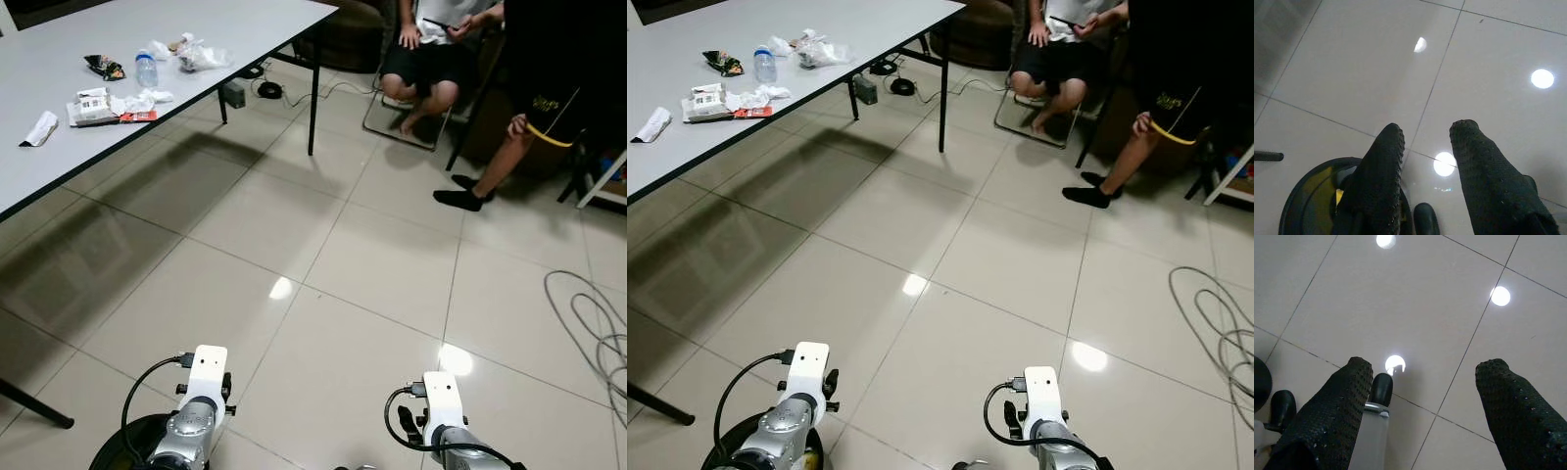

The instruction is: Picking trash to rubbish bin

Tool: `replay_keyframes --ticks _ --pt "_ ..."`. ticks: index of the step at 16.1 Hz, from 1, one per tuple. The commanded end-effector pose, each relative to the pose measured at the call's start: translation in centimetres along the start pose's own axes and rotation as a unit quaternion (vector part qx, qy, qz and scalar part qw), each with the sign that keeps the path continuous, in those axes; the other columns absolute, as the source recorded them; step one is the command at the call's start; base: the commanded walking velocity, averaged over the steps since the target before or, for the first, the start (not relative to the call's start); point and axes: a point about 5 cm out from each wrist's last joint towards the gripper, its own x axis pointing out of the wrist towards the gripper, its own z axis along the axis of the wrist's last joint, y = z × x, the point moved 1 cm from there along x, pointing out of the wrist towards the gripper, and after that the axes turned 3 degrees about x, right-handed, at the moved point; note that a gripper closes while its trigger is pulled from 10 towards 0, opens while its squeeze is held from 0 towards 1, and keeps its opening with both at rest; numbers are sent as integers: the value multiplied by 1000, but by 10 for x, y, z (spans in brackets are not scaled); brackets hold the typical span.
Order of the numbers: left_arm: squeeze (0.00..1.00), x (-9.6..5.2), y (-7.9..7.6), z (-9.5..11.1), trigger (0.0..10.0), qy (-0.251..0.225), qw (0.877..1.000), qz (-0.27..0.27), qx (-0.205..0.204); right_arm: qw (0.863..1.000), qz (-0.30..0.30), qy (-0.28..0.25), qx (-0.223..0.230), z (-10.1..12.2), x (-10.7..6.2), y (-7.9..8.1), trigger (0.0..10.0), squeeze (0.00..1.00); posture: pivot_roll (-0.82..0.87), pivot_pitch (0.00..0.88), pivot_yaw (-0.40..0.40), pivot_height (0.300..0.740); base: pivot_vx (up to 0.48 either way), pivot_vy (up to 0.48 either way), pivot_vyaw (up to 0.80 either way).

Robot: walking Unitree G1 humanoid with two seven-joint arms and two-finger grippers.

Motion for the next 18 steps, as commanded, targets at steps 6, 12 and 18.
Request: replay_keyframes --ticks 6,12,18 --pt "0 1 0 3 10000 1 1000 -2 5 1000 -9 -9 9 4 0 -4 10000 0 38 72 -59 740 148 0 0" --pt "0 1 0 2 10000 3 1000 -2 7 1000 -13 -4 14 3 0 -5 10000 0 39 83 -61 740 339 0 -133" --pt "0 1 0 2 10000 4 1000 -3 6 1000 -13 -1 12 2 0 -6 10000 0 38 84 -62 740 354 0 -800"
